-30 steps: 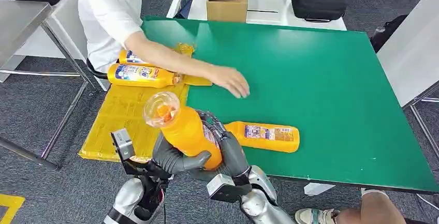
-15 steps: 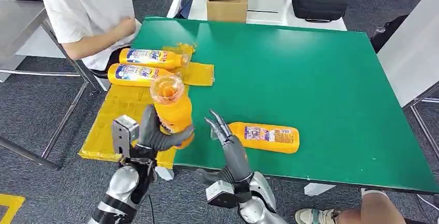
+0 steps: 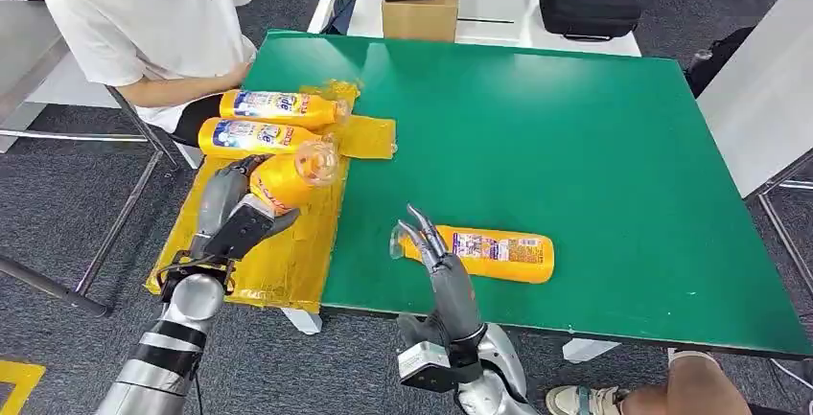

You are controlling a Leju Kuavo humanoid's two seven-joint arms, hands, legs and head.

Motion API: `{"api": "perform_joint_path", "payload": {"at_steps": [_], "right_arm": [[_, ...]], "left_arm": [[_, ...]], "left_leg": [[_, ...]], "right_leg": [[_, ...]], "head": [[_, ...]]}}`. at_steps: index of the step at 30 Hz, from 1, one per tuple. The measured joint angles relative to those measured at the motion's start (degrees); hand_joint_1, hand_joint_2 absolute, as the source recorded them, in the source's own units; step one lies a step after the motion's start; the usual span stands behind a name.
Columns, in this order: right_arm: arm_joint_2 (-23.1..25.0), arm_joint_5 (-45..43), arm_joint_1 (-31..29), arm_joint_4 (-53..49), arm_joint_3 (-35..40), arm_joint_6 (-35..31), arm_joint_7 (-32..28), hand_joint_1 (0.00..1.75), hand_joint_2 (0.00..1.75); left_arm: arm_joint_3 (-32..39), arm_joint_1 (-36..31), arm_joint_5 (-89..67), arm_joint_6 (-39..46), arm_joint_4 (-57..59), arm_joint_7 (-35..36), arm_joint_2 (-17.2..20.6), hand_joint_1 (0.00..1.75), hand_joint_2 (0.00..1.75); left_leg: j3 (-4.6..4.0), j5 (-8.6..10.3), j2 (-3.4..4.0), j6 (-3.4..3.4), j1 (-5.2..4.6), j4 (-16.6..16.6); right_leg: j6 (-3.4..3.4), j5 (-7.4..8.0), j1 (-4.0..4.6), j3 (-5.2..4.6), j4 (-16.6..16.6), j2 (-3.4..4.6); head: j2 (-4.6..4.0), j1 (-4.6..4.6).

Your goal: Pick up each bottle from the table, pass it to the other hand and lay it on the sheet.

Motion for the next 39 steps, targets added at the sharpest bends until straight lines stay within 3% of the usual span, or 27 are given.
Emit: {"api": "perform_joint_path", "payload": {"at_steps": [5,9,16,21,22,23,25,29,33,39], "right_arm": [[-0.13,-0.46,0.16,-0.66,-0.33,1.16,-0.52,0.00,0.00],[-0.04,-1.57,0.08,-0.83,-0.37,3.78,-1.31,0.00,0.00],[0.70,-3.21,-1.13,-0.68,-0.35,5.90,-2.23,0.00,0.00],[1.01,-3.48,-1.56,-0.59,-0.26,6.25,-2.36,0.00,0.00],[1.01,-3.65,-1.59,-0.57,-0.26,6.40,-2.36,0.00,0.00],[1.01,-3.85,-1.63,-0.52,-0.26,6.60,-2.36,0.00,0.00],[1.01,-4.50,-1.87,-0.39,-0.04,6.91,-2.38,0.00,0.00],[1.12,-5.84,-2.58,-0.04,0.46,7.10,-2.38,0.00,0.00],[1.18,-8.31,-3.51,0.55,1.51,6.56,-2.40,0.00,0.00],[1.12,-11.08,-5.08,1.79,3.65,5.12,-2.40,0.00,0.00]], "left_arm": [[0.30,-1.82,-9.52,0.57,3.61,3.24,1.68,1.75,1.75],[-0.83,-6.41,-20.16,0.48,14.09,4.37,4.42,1.75,1.75],[-2.25,-12.30,-24.04,0.61,30.25,2.93,5.57,1.75,1.75],[-3.00,-14.79,-24.26,0.70,34.58,2.64,5.48,1.75,1.75],[-3.10,-15.15,-24.37,0.31,35.21,2.41,5.44,1.43,1.75],[-3.37,-15.48,-24.76,-0.29,35.76,1.99,5.38,0.58,1.75],[-4.19,-15.87,-25.59,-1.27,36.67,1.29,5.25,0.00,1.75],[-5.25,-16.77,-24.63,-3.92,38.47,-0.66,4.79,0.00,1.75],[-5.36,-16.73,-17.15,-10.50,38.93,-7.96,4.15,0.00,1.75],[-6.01,-15.78,-10.32,-16.54,36.96,-13.02,3.28,0.00,1.75]], "left_leg": [[0.00,0.00,-0.08,0.00,0.00,0.00],[0.00,0.02,0.05,0.01,0.00,0.00],[0.00,0.05,0.01,-0.01,0.02,0.00],[0.00,0.03,-0.03,-0.01,-0.01,0.00],[0.00,0.03,-0.03,-0.01,-0.01,0.00],[0.00,0.03,-0.03,-0.01,-0.01,0.00],[0.03,0.03,-0.04,0.00,0.00,0.00],[0.06,0.09,-0.15,-0.03,0.02,0.00],[0.07,0.09,-0.14,-0.03,0.02,0.00],[0.06,0.08,-0.14,-0.04,0.00,0.00]], "right_leg": [[0.00,0.00,0.00,0.01,0.00,-0.01],[-0.01,0.02,0.00,-0.02,0.01,0.00],[-0.01,0.02,0.00,0.00,0.05,0.00],[-0.01,0.01,-0.01,0.03,0.02,0.00],[-0.01,0.01,-0.01,0.03,0.02,0.00],[-0.01,0.01,-0.01,0.03,0.02,0.00],[-0.01,0.01,0.00,0.04,0.02,-0.01],[-0.01,0.01,0.01,0.10,0.05,-0.04],[-0.01,0.02,-0.01,0.13,0.07,-0.03],[-0.01,0.02,-0.01,0.10,0.05,-0.03]], "head": [[-0.02,0.04],[0.00,0.02],[0.00,0.04],[0.00,0.02],[0.00,0.02],[0.00,0.02],[-0.02,0.02],[0.00,0.04],[0.00,0.00],[0.00,0.02]]}}
